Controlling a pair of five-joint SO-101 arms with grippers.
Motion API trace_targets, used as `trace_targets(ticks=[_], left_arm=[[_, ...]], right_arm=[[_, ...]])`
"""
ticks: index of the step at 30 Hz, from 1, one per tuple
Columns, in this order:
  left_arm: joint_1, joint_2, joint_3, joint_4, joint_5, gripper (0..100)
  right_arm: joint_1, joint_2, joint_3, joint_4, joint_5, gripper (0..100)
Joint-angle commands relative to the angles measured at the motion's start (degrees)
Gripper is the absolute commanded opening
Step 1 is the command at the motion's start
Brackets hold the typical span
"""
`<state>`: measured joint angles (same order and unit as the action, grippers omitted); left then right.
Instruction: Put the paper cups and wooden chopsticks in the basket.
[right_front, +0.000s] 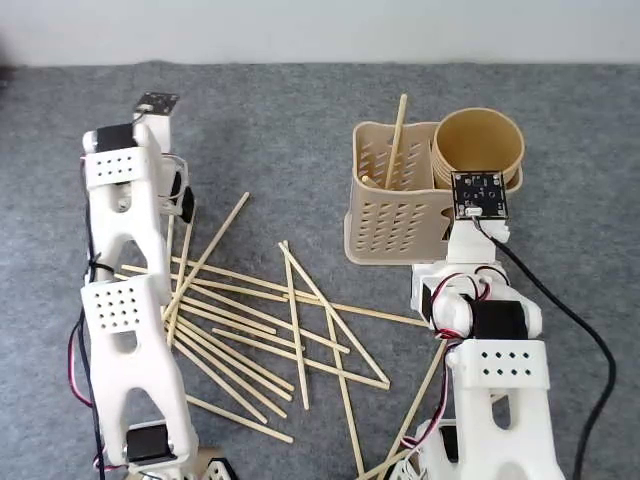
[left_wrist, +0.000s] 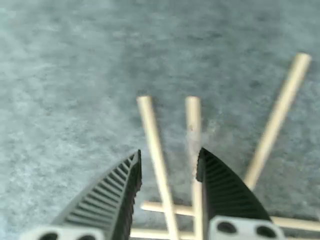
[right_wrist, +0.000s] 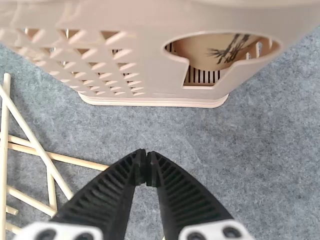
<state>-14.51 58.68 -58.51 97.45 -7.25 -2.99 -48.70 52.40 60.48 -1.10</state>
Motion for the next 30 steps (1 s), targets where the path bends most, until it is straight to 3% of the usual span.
trace_targets(ticks=[1, 15, 30], left_arm=[[-0.5, 0.6, -0.8, -1.1, -0.6, 18], [-0.4, 6.6, -16.7, 3.2, 0.5, 18], [2.5, 6.6, -15.0, 3.3, 0.7, 19]], right_arm=[[0.4, -0.6, -0.4, -1.0, -0.3, 0.9], [0.4, -0.6, -0.3, -1.0, -0.3, 0.9], [0.3, -0.6, -0.3, -1.0, -0.3, 0.9]])
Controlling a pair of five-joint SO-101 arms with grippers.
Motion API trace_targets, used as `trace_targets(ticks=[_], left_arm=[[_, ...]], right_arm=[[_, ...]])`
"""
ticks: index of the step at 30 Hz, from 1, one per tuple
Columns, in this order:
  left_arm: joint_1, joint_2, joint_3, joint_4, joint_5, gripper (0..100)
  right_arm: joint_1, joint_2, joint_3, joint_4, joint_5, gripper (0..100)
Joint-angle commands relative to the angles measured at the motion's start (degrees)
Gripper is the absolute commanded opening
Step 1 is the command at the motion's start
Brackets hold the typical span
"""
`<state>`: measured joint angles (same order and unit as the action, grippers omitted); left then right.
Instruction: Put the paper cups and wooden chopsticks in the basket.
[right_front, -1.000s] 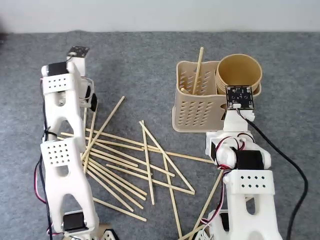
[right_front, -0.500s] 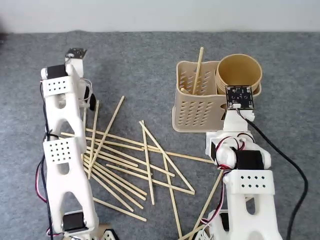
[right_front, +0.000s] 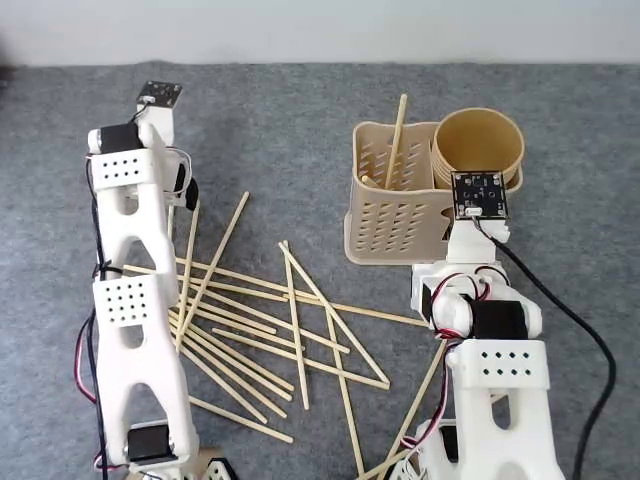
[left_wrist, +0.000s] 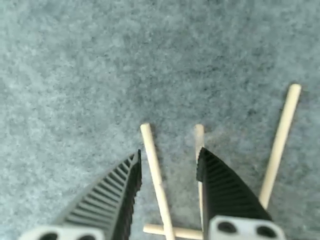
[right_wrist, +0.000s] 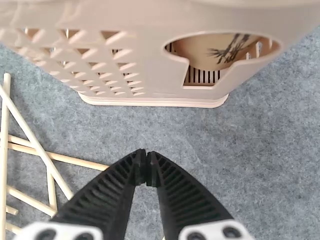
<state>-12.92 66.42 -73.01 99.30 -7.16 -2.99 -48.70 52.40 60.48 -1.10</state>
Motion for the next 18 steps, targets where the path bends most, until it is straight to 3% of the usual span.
trace_targets(ticks=[1, 5, 18], left_arm=[[0.9, -1.1, 0.0, 1.4, 0.6, 21], [0.4, -0.9, 1.3, 1.3, 0.6, 26], [-4.0, 2.2, 2.3, 1.1, -2.1, 26]], right_arm=[[0.3, -0.6, -0.3, -1.0, -0.3, 0.9], [0.3, -0.6, -0.3, -1.0, -0.3, 0.9], [0.3, -0.6, -0.3, -1.0, -0.3, 0.9]])
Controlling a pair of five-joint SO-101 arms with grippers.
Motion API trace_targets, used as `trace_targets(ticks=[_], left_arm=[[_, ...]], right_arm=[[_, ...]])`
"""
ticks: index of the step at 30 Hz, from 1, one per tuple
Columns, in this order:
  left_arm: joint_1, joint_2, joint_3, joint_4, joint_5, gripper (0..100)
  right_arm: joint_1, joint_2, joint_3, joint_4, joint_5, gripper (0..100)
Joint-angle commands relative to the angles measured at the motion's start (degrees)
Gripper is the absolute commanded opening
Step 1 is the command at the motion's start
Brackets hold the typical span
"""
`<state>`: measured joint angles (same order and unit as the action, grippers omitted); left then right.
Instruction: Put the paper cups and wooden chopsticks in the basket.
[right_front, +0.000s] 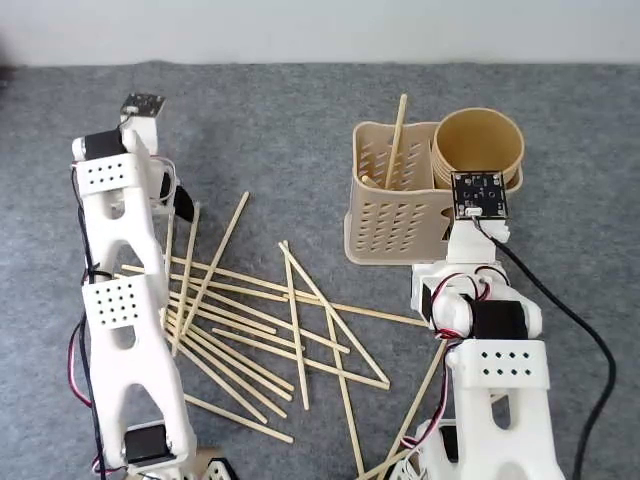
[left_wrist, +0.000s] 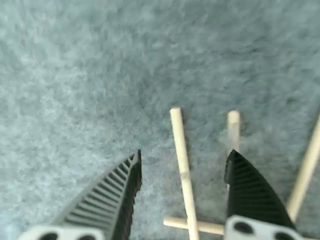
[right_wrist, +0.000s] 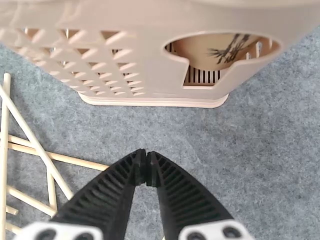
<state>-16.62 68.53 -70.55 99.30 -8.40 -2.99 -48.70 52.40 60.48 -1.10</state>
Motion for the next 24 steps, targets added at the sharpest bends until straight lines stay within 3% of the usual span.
trace_targets(ticks=[1, 12, 21, 24], left_arm=[[-0.4, 0.6, -0.1, 1.1, -0.9, 26], [-0.3, 0.8, -2.4, 1.1, 0.9, 26], [0.0, 1.1, -2.2, 1.2, 0.7, 1], [0.1, 0.9, -2.2, 1.2, 0.9, 1]], right_arm=[[0.3, -0.6, -0.3, -1.0, -0.3, 0.9], [0.3, -0.8, 3.8, -6.5, -0.3, 0.9], [0.3, -1.1, 3.9, -6.5, -0.3, 0.9], [0.3, -1.1, 3.9, -6.5, -0.3, 0.9]])
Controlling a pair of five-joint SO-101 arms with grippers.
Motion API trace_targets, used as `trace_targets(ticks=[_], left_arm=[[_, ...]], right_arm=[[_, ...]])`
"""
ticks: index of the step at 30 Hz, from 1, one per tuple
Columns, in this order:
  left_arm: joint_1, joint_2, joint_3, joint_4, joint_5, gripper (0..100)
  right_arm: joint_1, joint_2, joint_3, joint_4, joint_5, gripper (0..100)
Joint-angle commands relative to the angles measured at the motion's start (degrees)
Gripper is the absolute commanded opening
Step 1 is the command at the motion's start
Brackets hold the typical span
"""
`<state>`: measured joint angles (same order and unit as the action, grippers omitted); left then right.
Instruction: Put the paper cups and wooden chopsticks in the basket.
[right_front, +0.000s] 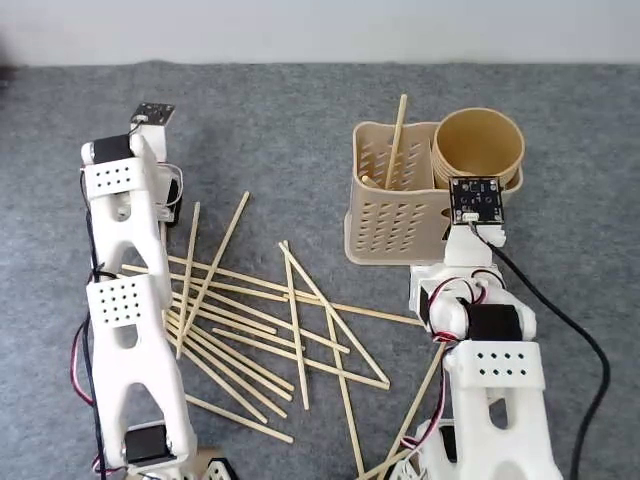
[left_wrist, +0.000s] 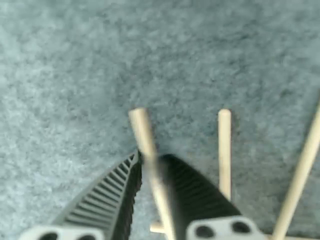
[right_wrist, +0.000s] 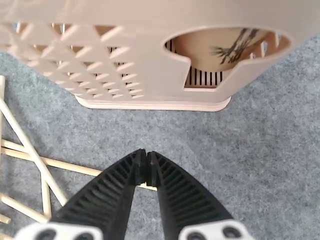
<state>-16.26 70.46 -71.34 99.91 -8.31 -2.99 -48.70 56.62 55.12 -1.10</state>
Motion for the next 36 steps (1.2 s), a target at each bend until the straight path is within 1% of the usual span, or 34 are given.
trace_targets(ticks=[1, 5, 7, 11, 19, 20, 24, 28, 33, 36], left_arm=[[-0.3, -1.4, -1.4, 0.6, 0.9, 1], [0.8, -3.5, -2.1, 0.6, 1.1, 1], [1.6, -6.2, -2.2, 0.7, 2.8, 1], [3.3, -14.0, -2.0, 0.7, 5.4, 1], [7.1, -29.3, -2.0, 0.7, 5.6, 1], [7.6, -31.1, -2.1, 0.6, 6.5, 1], [10.4, -38.9, -2.3, 0.4, 12.0, 1], [15.5, -46.5, -2.3, -0.5, 17.3, 1], [21.2, -52.7, -2.3, -9.6, 28.0, 1], [24.5, -54.1, -2.3, -15.9, 33.5, 1]], right_arm=[[0.3, -1.1, -0.4, -1.1, -0.3, 0.9], [0.3, -1.1, -0.4, -1.0, -0.3, 0.9], [0.3, -1.1, -0.4, -1.0, -0.3, 0.9], [0.2, -1.1, -0.4, -1.0, -0.3, 0.9], [0.2, -1.1, -0.4, -1.0, -0.3, 0.9], [0.2, -1.1, -0.4, -1.0, -0.3, 0.9], [0.2, -1.1, -0.4, -1.0, -0.3, 0.9], [0.2, -1.1, -0.4, -1.0, -0.3, 0.9], [0.2, -1.1, -0.4, -1.0, -0.3, 0.9], [0.2, -1.1, -0.4, -1.0, -0.4, 0.9]])
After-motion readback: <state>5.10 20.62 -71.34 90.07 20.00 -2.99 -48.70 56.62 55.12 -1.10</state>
